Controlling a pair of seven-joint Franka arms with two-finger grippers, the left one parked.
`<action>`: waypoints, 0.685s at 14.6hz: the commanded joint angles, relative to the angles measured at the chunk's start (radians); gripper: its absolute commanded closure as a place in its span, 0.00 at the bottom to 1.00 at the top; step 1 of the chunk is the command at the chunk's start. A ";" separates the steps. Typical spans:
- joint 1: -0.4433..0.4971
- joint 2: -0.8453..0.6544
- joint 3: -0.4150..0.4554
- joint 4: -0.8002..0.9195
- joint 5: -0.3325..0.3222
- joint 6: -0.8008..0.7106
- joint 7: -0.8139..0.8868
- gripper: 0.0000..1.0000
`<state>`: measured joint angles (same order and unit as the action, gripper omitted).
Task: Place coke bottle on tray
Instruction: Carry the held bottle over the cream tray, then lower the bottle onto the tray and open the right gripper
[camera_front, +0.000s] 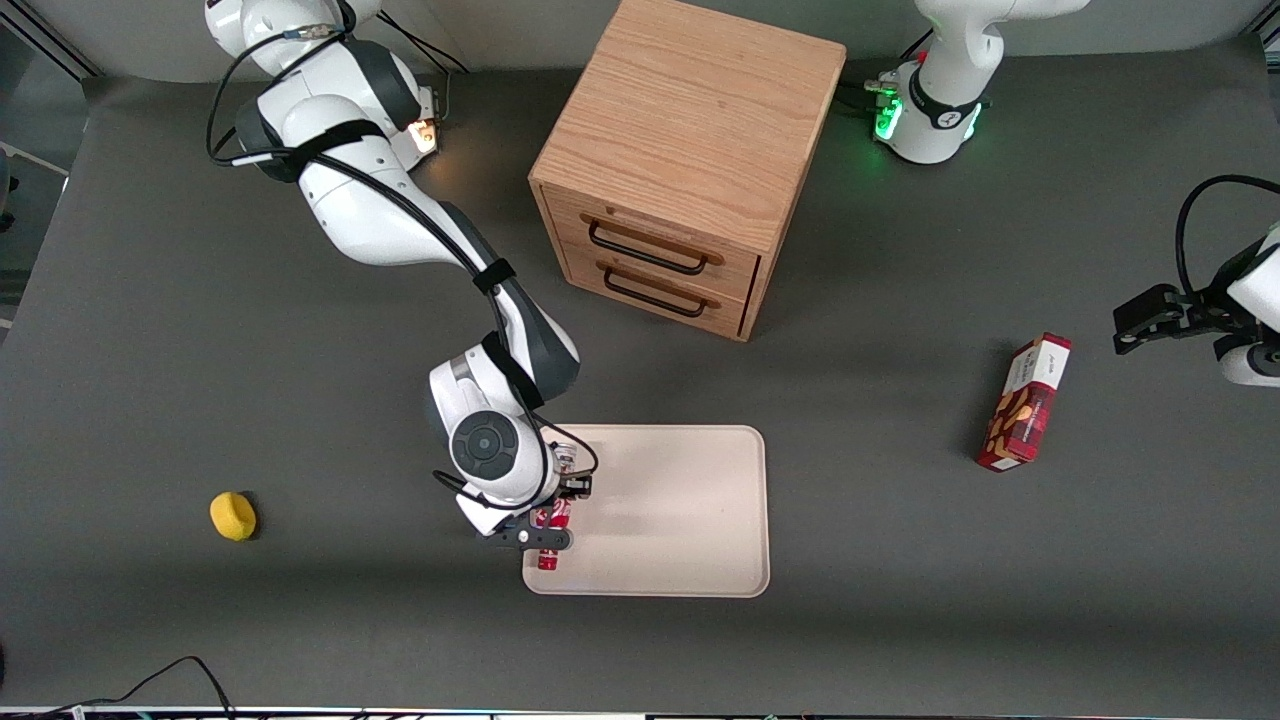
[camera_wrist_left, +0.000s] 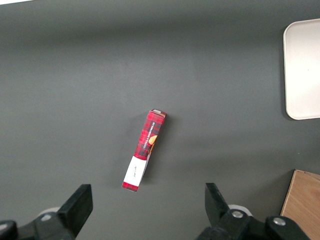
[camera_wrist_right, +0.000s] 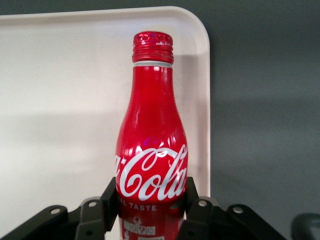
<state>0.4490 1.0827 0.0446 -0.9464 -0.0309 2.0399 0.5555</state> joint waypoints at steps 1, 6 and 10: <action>0.014 0.028 -0.019 0.054 0.000 0.002 -0.032 1.00; 0.013 0.037 -0.026 0.052 0.000 0.009 -0.094 1.00; 0.014 0.037 -0.028 0.047 -0.012 0.023 -0.083 0.00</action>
<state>0.4493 1.1045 0.0325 -0.9387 -0.0328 2.0579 0.4830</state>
